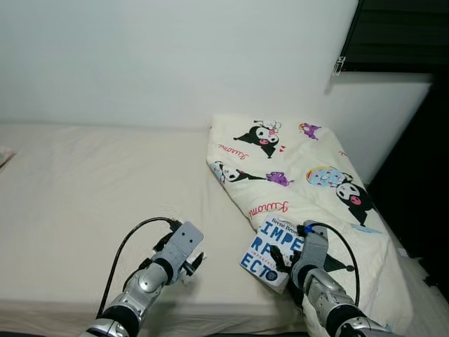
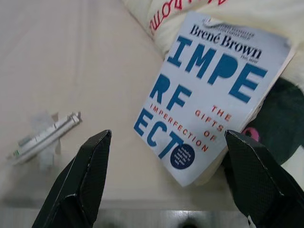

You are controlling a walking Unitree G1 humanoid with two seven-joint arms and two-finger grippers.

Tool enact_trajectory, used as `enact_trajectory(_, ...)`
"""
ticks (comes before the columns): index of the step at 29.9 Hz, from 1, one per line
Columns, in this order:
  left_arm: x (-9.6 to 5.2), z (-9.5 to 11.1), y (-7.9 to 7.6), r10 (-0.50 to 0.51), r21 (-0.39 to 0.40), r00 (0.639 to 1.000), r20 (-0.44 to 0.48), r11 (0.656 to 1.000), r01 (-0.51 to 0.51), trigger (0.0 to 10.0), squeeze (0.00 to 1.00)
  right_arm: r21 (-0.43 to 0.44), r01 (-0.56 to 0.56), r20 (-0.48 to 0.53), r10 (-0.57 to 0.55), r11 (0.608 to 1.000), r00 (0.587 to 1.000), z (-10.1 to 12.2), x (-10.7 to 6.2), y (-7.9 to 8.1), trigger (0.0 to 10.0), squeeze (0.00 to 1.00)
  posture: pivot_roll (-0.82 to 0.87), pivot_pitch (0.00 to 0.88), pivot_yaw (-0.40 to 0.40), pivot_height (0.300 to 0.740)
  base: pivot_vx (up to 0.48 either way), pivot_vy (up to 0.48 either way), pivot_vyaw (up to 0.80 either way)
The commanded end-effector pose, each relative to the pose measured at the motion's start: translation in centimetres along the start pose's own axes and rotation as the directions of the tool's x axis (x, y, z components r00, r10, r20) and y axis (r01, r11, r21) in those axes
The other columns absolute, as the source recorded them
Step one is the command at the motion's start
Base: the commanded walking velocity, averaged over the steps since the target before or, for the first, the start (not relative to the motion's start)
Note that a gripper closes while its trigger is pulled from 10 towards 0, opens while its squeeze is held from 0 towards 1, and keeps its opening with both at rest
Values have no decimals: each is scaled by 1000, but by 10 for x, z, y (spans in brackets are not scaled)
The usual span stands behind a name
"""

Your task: Clean up the room

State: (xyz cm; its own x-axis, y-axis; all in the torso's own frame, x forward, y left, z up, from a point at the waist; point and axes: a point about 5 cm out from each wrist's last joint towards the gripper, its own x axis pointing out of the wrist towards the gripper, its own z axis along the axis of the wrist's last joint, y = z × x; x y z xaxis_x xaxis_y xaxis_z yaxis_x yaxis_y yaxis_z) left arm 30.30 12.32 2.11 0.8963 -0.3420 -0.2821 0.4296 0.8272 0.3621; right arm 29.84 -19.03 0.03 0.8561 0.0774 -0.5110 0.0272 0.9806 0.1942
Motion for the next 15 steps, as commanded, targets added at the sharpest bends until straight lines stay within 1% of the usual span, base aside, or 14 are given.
enact_trajectory(1,1,0,2,18,-38,1000,-10,999,-19,10000,0,-4,-9,5,9,1000,1000,-2,0,1,10000,0,-103,0,-35,635,0,0,0)
enact_trajectory(4,3,4,1,16,-48,1000,7,999,-16,10000,0,-8,-12,13,12,1000,1000,1,0,1,10000,0,-106,0,-35,625,0,0,0)
enact_trajectory(5,4,6,1,17,-45,1000,15,999,-17,10000,0,-10,-13,17,13,1000,1000,3,0,1,10000,0,-106,0,-35,615,0,0,0)
enact_trajectory(6,6,9,1,19,-65,999,26,998,-18,10000,0,-9,-16,27,16,1000,1000,6,1,1,10000,0,-112,0,-34,610,0,0,0)
enact_trajectory(8,6,9,1,19,-65,999,26,998,-18,10000,0,-9,-16,27,16,1000,1000,6,1,1,10000,0,-112,0,-34,610,0,0,0)
enact_trajectory(11,10,19,2,21,-143,998,65,990,-12,10000,0,-10,-29,58,29,1000,998,15,2,1,10000,0,-120,0,-33,595,0,0,0)
enact_trajectory(15,14,26,4,15,-154,996,82,988,-2,10000,0,-15,-50,80,51,999,995,20,3,5,10000,0,-132,0,-29,580,0,0,0)
